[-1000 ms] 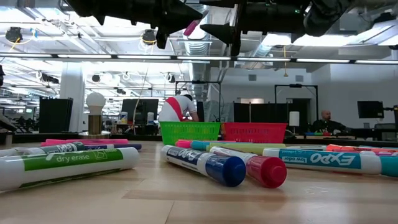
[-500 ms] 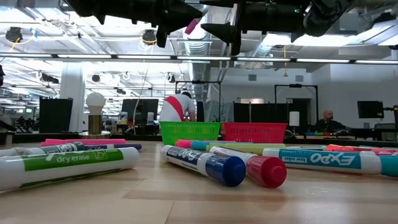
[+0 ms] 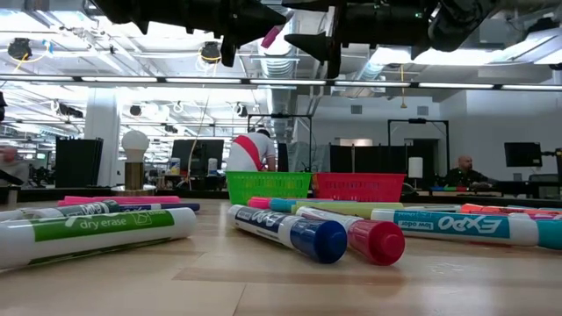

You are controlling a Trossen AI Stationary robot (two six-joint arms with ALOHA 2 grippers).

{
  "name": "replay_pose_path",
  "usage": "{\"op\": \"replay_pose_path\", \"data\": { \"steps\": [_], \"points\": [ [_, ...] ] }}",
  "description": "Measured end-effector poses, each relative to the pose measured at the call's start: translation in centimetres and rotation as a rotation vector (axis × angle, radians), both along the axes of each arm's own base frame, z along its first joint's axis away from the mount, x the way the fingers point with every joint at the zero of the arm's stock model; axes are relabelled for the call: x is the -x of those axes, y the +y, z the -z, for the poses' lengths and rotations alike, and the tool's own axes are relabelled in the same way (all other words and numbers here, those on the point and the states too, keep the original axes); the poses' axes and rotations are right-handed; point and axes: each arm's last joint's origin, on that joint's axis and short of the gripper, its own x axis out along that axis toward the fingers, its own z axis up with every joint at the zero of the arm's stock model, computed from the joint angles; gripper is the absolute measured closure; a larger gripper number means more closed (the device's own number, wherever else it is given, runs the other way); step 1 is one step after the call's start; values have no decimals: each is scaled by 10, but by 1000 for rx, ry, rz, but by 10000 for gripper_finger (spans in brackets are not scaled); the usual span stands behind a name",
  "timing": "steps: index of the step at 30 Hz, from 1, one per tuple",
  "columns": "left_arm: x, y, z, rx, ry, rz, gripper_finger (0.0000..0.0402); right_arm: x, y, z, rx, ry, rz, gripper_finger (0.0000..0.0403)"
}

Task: Pick & Place Markers
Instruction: Put the small pink highlighter pen into the blue bin

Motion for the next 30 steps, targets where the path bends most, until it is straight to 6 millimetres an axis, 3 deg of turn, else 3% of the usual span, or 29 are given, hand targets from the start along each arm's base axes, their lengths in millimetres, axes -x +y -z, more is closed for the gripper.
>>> {"op": "replay_pose_path", "data": {
  "steps": [10,21,30],
  "points": [
    [0,0,0,0,-2,0,348,0,0,-3,4,-26,2,213],
    [0,0,0,0,-2,0,348,-1,0,-8,28,-37,4,250],
    [0,0,0,0,-3,0,348,-1,0,-7,29,-34,4,312]
  ]
}}
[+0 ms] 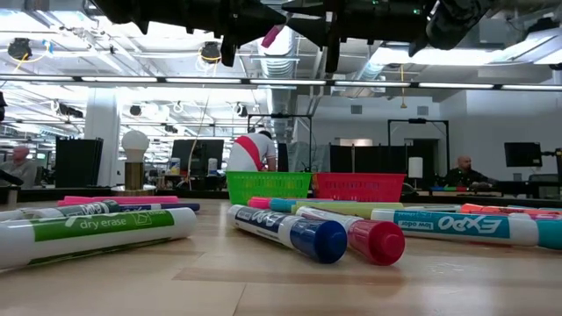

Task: Pick & Place Markers
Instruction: Put the small pink highlighter pen into the blue bin

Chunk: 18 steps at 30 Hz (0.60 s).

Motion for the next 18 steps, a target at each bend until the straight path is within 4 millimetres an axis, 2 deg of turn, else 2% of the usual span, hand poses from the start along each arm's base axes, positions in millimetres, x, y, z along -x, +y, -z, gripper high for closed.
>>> {"op": "replay_pose_path", "data": {
  "steps": [8,13,18],
  "points": [
    [0,0,0,3,0,-1,348,0,0,0,26,2,4,379],
    [0,0,0,2,1,-2,348,0,0,0,27,5,4,380],
    [0,0,1,0,6,-9,340,0,-1,2,12,18,29,365]
  ]
}}
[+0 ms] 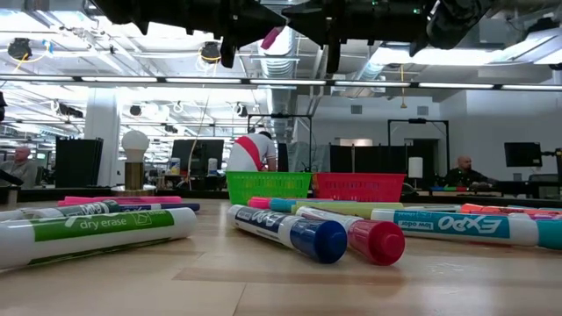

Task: Pick & Place Markers
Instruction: Put the small pink highlighter pen into the blue bin

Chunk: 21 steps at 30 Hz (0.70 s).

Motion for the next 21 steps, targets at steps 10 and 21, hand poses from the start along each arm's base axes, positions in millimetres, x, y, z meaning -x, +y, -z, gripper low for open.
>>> {"op": "replay_pose_path", "data": {
  "steps": [10,21],
  "points": [
    [0,1,-1,-75,3,-36,278,1,-7,1,2,9,30,379],
    [3,21,0,-195,41,-122,218,6,-30,3,-7,39,84,380]
  ]
}}
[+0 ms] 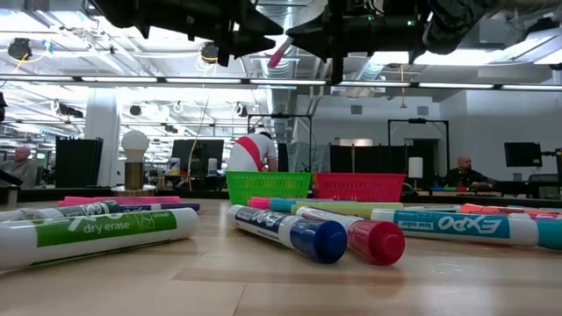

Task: Pick & Place Markers
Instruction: Put the small pink highlighter pen into the blue bin

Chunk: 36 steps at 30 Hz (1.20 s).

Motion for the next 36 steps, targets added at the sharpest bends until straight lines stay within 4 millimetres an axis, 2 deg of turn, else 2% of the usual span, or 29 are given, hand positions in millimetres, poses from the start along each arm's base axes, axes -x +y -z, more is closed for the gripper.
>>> {"op": "replay_pose_path", "data": {
  "steps": [5,9,20,25,29,36],
  "points": [
    [3,14,5,9,49,-51,219,4,-14,4,-10,40,36,368],
    [7,25,13,28,130,-89,218,8,-29,7,-18,69,56,376],
    [19,46,33,76,305,-171,218,33,-83,12,-41,111,118,370],
    [30,56,51,126,346,-222,221,49,-108,13,-51,120,123,379],
    [42,62,71,217,376,-279,225,62,-125,16,-76,147,148,368],
    [57,64,95,340,401,-321,233,81,-144,23,-110,206,133,379]
  ]
}}
